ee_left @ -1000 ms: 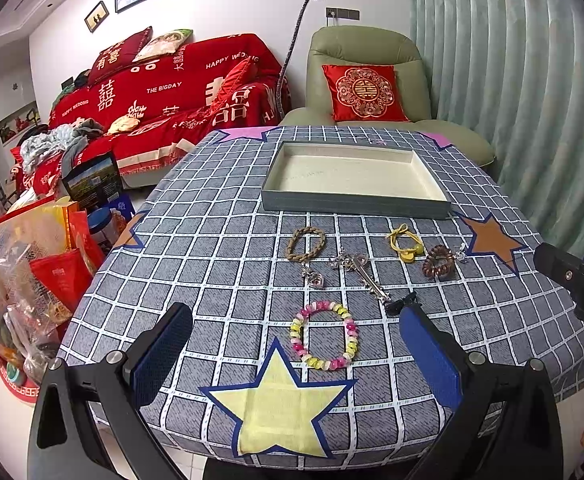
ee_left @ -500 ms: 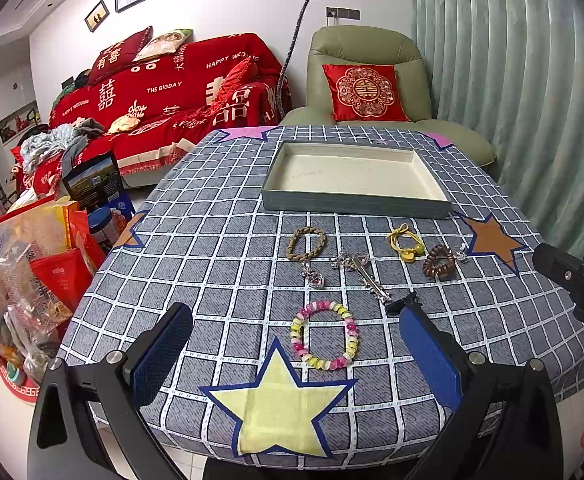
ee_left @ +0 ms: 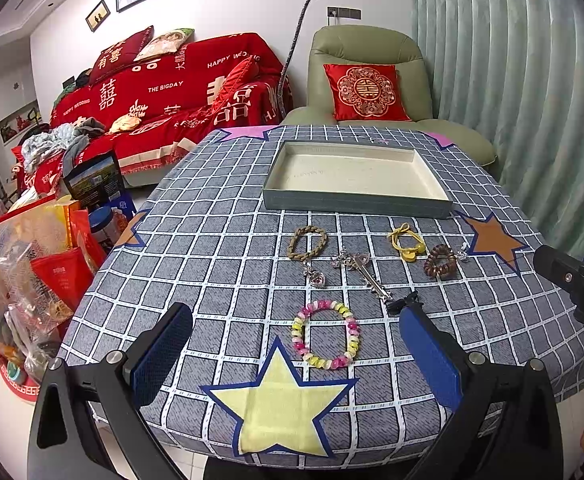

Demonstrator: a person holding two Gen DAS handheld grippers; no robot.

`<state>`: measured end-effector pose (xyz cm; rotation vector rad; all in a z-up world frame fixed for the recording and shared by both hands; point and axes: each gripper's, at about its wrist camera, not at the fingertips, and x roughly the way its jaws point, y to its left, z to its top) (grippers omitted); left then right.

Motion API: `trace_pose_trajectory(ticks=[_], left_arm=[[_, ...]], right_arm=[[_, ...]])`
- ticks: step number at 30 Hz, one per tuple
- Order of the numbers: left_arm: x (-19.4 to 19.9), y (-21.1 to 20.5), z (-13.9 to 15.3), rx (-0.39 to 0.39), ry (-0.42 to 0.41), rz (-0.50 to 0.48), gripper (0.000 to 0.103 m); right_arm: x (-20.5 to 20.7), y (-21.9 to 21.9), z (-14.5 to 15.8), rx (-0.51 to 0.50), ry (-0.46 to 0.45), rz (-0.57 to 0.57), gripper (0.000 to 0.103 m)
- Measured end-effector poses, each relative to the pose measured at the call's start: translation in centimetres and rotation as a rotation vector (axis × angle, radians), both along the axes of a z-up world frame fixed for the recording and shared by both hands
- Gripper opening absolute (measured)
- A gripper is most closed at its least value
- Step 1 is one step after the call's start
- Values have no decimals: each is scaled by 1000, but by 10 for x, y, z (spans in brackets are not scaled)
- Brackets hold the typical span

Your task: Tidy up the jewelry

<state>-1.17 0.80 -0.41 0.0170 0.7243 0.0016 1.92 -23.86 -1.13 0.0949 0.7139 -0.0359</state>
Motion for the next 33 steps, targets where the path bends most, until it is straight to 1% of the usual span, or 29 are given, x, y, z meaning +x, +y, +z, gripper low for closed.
trace_pose_trajectory(ticks=[21, 28, 33], left_arm=[[5, -5, -3, 6, 29, 2, 103], [13, 0, -20, 3, 83, -4, 103], [24, 6, -42, -21, 154, -9, 103]], right_arm=[[-1, 2, -5, 0, 11, 1, 103], [3, -1, -20, 2, 53, -2, 103], [17, -12, -33, 18, 127, -9, 103]])
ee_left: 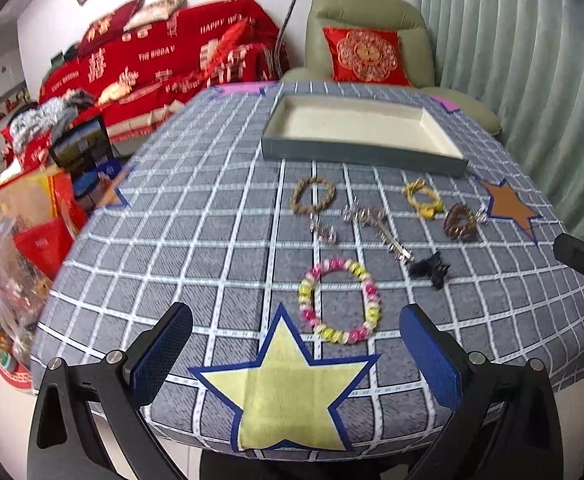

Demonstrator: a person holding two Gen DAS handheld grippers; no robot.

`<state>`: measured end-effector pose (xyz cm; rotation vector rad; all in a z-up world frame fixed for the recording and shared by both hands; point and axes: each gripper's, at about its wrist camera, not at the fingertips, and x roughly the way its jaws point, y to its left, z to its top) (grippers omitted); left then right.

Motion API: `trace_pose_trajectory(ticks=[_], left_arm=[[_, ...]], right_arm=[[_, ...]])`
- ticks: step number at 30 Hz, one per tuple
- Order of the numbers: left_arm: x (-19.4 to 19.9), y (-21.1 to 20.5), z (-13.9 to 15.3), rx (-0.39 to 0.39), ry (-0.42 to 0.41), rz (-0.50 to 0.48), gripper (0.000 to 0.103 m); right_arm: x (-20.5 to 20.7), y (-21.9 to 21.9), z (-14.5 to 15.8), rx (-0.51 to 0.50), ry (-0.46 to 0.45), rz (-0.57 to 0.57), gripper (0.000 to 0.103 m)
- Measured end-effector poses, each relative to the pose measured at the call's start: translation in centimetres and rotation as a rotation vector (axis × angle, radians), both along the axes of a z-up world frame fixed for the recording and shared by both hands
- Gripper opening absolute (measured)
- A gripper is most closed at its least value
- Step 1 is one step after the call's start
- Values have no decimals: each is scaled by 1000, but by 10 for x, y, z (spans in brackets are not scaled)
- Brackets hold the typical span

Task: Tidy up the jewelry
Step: 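Grasp the brown coiled bracelet with the right tool while the left tool grasps the pink-yellow beaded bracelet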

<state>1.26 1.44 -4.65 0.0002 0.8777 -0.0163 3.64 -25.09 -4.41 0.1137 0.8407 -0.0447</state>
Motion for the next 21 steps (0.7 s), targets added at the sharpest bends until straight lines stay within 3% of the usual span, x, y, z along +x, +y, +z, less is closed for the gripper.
trace_pose_trajectory(ticks=[5, 10, 14, 19, 21], left_arm=[[8, 0, -17, -21, 41, -31, 103], [20, 1, -26, -54, 66, -40, 103], [30, 8, -29, -87, 80, -25, 100], [43, 16, -36, -100, 113, -8, 100], [47, 15, -38, -88, 122, -13, 85]], right_arm=[[16, -8, -14, 9, 57, 9, 103], [40, -11, -22, 88, 108, 35, 101], [64, -12, -29, 175, 149, 35, 83], [89, -14, -43, 278, 204, -13, 68], [98, -12, -50, 301, 235, -44, 61]])
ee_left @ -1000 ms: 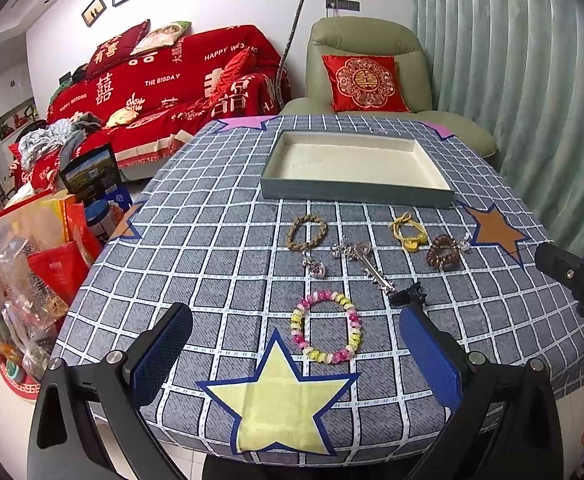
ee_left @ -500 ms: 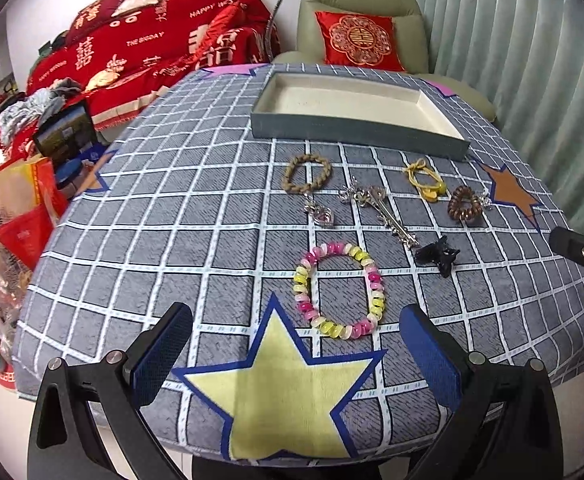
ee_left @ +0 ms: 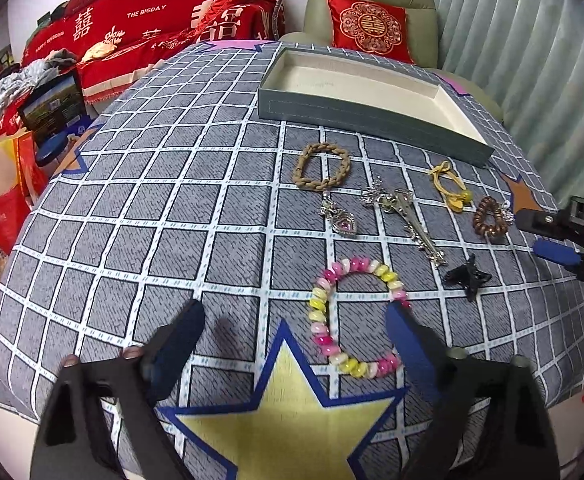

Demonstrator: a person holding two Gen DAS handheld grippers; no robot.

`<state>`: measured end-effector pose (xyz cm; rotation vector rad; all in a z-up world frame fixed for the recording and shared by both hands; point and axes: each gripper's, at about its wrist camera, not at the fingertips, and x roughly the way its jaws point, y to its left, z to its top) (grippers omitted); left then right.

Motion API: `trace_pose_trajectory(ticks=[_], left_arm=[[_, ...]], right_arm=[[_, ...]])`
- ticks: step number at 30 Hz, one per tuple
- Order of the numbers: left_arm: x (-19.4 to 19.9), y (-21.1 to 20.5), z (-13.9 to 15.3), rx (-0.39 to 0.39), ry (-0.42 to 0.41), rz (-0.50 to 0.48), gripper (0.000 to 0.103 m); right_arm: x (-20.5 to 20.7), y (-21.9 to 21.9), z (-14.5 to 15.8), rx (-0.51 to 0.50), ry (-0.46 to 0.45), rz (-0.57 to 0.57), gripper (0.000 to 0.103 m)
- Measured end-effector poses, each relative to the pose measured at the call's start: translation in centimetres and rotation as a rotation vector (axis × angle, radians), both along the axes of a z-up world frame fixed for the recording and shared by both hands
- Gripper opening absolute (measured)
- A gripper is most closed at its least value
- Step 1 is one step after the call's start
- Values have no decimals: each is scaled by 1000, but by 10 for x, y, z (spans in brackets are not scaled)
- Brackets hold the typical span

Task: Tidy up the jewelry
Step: 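Grasp the brown coiled bracelet with the right tool while the left tool grasps the pink-yellow beaded bracelet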

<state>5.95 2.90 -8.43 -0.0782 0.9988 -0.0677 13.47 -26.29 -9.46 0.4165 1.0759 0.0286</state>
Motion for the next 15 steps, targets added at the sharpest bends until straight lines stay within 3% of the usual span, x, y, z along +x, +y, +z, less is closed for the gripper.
trace_pose_trajectory(ticks=[3, 7, 10, 11, 13, 14, 15], left_arm=[[5, -3, -5, 17, 30, -12, 84], [4, -13, -8, 76, 27, -43, 83], [1, -22, -7, 101, 7, -74, 75], [0, -23, -7, 94, 7, -82, 69], [0, -25, -6, 81, 3, -95, 61], [-1, -27, -5, 80, -3, -106, 48], [-2, -29, -4, 74, -11, -119, 30]], right_arm=[[9, 8, -10, -14, 34, -15, 55], [14, 26, -10, -134, 26, 20, 54], [15, 41, -12, -252, 31, 76, 49], [13, 43, -13, -281, 30, 86, 45], [8, 44, -14, -334, 23, 97, 24], [6, 43, -13, -343, 18, 99, 12], [3, 40, -13, -338, 14, 105, 12]])
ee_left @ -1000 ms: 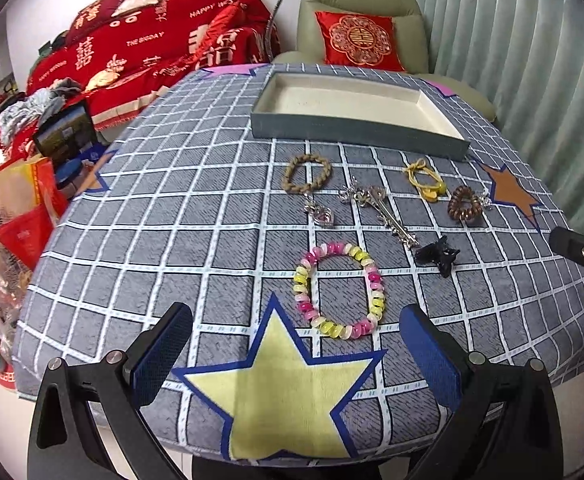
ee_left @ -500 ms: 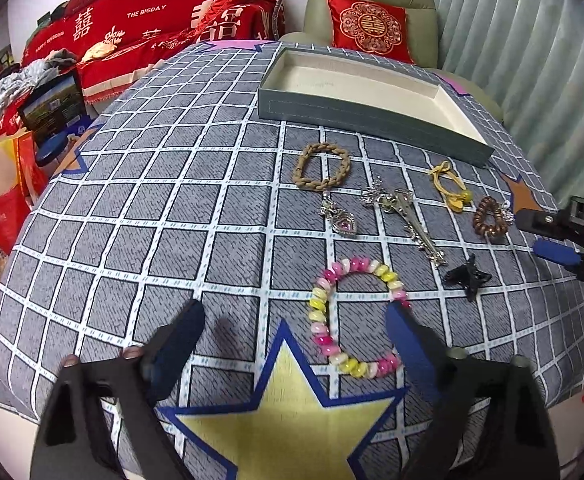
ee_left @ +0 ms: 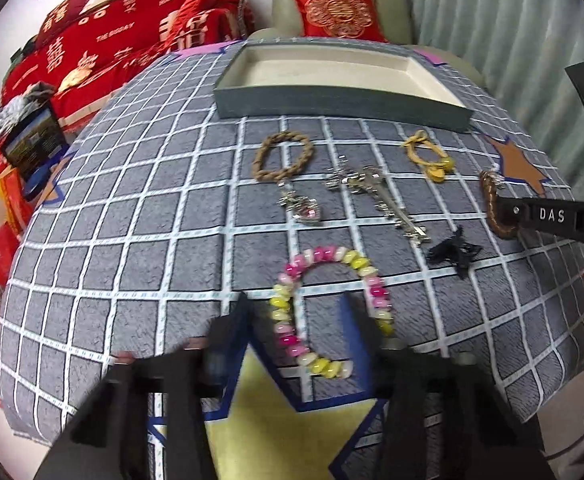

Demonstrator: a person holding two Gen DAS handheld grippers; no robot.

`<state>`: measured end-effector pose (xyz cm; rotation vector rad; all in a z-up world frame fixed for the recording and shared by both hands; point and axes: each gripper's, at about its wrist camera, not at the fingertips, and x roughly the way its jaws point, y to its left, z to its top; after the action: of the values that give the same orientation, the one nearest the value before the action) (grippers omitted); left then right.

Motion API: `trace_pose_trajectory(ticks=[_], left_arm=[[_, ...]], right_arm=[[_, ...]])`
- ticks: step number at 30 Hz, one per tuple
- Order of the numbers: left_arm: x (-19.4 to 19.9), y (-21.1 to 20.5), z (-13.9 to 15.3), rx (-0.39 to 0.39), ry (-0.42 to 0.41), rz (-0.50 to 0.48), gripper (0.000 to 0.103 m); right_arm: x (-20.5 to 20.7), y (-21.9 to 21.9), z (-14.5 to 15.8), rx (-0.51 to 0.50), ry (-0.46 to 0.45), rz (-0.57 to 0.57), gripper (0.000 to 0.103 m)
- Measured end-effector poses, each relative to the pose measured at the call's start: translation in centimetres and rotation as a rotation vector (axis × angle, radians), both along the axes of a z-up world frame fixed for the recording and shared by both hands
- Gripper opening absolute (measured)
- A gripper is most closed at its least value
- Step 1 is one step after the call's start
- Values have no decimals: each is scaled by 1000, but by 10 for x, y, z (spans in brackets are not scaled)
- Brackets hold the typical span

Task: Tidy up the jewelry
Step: 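Grasp the brown coiled bracelet with the right tool while the left tool grasps the pink-yellow beaded bracelet, then carry both bracelets into the tray and open both tools to release them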

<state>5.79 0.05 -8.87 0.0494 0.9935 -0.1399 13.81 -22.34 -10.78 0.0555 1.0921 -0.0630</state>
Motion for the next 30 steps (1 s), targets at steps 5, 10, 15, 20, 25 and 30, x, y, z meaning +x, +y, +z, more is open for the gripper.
trace_pose_trajectory(ticks=[5, 10, 15, 20, 25, 30], left_arm=[[-1, 8, 3, -153, 6, -5, 19], [-4, 18, 17, -213, -24, 14, 19], [-4, 26, 43, -263, -60, 17, 19], [5, 30, 79, -287, -118, 3, 19], [30, 31, 123, -313, -173, -10, 19], [72, 32, 157, -347, -199, -8, 19]], right_arm=[[-11, -14, 1, 69, -11, 25, 12], [-23, -28, 10, 151, -40, 26, 12], [-26, -41, 31, 202, -75, 28, 12], [-23, -44, 64, 253, -113, 53, 12], [-2, -45, 93, 313, -141, 76, 12], [33, -45, 126, 340, -172, 107, 12]])
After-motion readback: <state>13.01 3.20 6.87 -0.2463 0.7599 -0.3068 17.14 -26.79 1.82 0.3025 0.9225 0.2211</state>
